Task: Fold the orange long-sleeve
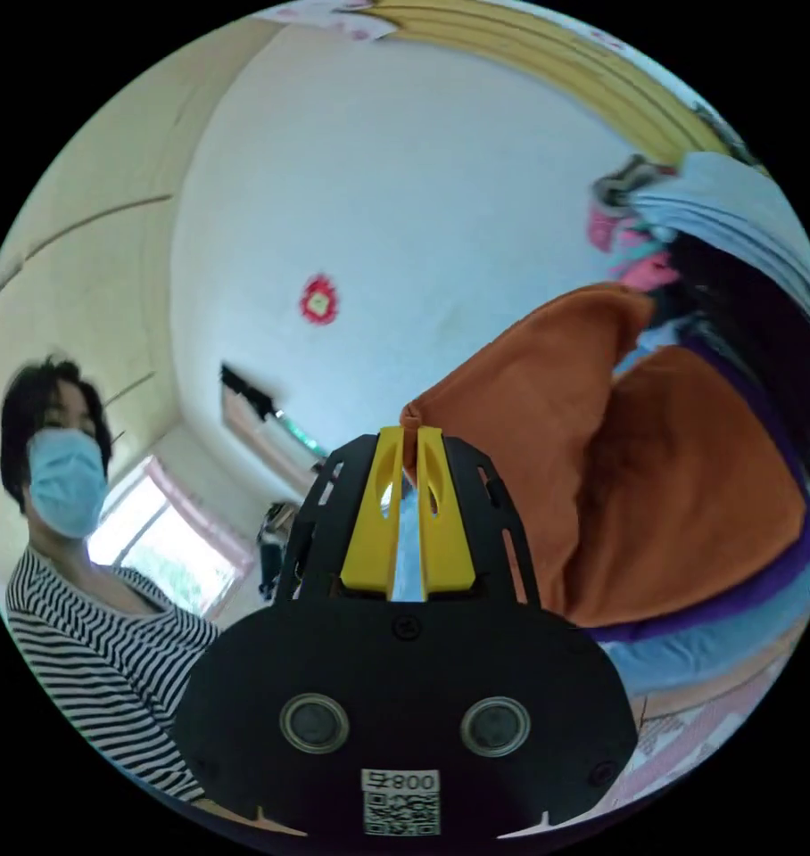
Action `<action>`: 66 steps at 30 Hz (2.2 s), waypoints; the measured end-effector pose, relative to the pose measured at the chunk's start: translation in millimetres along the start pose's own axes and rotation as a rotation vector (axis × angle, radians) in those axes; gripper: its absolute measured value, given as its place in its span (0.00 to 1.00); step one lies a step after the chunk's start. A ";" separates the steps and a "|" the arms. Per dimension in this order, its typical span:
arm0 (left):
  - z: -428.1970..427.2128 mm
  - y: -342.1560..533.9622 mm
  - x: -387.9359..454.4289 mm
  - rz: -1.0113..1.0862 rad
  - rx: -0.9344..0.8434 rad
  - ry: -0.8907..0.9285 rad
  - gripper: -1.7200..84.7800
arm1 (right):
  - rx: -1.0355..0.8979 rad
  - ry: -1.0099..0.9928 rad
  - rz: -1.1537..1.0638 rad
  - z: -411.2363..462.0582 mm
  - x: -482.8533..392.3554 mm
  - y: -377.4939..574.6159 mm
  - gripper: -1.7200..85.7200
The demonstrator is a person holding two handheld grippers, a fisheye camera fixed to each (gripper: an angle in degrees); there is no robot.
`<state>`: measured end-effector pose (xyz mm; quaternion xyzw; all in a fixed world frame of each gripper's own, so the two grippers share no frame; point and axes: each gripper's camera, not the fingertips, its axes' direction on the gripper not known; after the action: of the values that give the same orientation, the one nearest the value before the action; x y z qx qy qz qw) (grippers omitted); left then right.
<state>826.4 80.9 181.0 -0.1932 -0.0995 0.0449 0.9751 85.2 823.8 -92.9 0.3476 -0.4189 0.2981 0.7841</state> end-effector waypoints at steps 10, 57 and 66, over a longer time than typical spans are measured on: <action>11.7 -6.5 -34.4 -0.076 0.143 -0.019 0.09 | -0.563 -0.065 -0.204 228.9 -118.6 46.5 0.05; 223.3 53.2 -185.4 -0.255 -0.260 0.118 0.05 | -0.844 0.969 -0.125 415.8 -168.6 -104.3 0.08; 189.9 99.6 -98.2 0.049 -0.417 0.266 0.05 | -0.672 0.509 -0.086 309.3 -247.8 -162.7 0.06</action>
<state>685.5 230.1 297.2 -0.3967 0.0275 0.0213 0.9173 -47.3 439.8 -229.1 0.0053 -0.2710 0.1882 0.9440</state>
